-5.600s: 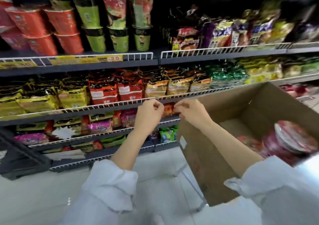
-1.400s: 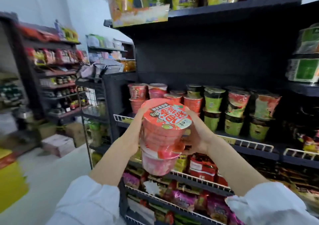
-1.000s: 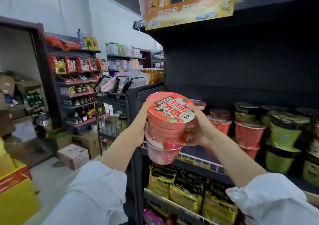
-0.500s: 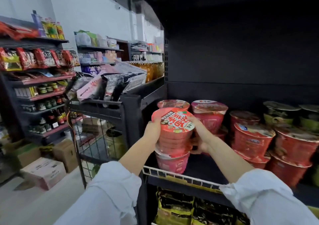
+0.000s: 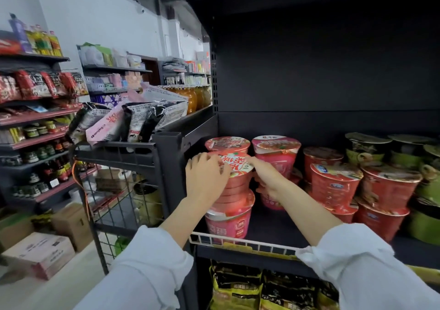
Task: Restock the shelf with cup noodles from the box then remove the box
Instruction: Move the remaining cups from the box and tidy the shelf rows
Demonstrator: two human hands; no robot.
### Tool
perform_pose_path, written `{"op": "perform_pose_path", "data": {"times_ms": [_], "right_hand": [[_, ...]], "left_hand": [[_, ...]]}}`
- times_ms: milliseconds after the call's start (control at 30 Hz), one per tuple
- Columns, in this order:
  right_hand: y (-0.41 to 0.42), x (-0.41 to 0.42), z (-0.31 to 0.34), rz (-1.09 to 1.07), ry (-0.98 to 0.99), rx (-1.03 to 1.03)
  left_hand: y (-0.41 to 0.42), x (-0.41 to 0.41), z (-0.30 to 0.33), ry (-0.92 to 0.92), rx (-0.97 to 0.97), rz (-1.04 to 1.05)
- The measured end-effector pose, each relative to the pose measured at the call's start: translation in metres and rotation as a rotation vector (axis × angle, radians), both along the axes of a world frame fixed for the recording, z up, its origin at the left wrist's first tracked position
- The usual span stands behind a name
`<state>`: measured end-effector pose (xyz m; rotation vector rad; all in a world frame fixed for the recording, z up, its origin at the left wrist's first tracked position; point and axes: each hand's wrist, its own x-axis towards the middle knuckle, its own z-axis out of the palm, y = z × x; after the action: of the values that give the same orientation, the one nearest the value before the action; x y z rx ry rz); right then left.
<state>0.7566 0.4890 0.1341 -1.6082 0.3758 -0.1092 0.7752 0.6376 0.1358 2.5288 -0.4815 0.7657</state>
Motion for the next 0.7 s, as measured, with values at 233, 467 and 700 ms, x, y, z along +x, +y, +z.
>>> {"op": "perform_pose_path", "data": {"times_ms": [233,467,700], "right_hand": [[-0.029,-0.079,0.01,0.056,-0.14,-0.181],[-0.085,-0.187,0.0,0.103,-0.34,-0.399],[-0.124,-0.322,-0.015,0.105,-0.4,-0.598]], "left_hand": [[-0.028,-0.054,0.009,-0.103,0.083,0.03],[-0.068,-0.17,-0.001,0.123,-0.332,-0.014],[-0.123,-0.304,-0.018,0.223,-0.462,-0.184]]}}
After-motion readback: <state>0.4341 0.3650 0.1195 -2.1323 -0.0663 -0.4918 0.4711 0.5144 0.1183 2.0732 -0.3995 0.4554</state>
